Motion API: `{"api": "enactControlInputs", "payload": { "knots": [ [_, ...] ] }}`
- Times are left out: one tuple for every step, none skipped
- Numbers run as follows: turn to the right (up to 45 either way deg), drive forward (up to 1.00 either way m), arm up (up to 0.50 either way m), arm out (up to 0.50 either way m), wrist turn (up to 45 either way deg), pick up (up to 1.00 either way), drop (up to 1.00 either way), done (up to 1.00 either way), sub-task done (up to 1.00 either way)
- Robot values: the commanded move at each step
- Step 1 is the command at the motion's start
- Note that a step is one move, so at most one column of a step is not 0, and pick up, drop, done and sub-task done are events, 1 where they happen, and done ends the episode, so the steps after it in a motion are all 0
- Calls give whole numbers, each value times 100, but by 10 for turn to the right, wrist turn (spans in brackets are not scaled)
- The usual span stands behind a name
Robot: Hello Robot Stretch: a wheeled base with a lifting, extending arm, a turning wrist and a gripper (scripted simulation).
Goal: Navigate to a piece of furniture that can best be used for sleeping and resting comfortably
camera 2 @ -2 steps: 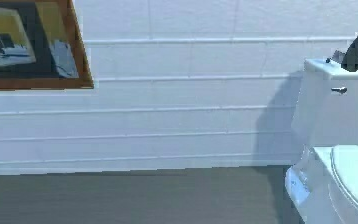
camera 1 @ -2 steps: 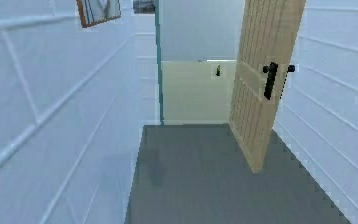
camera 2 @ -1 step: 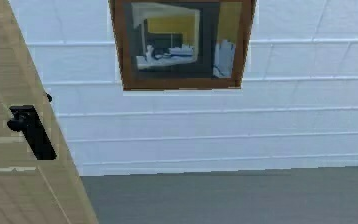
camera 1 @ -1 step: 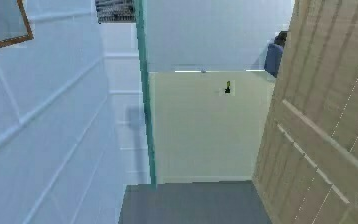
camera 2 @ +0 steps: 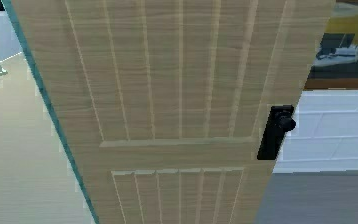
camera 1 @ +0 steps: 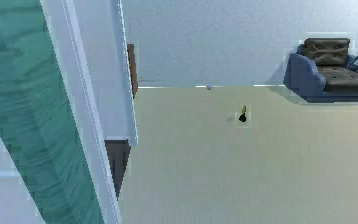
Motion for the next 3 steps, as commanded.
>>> {"api": "enactControlInputs", "payload": {
  "knots": [
    [0,10,0,0,0,0,0,0,0],
    [0,45,0,0,0,0,0,0,0],
    [-60,0,0,0,0,0,0,0,0]
  ]
}}
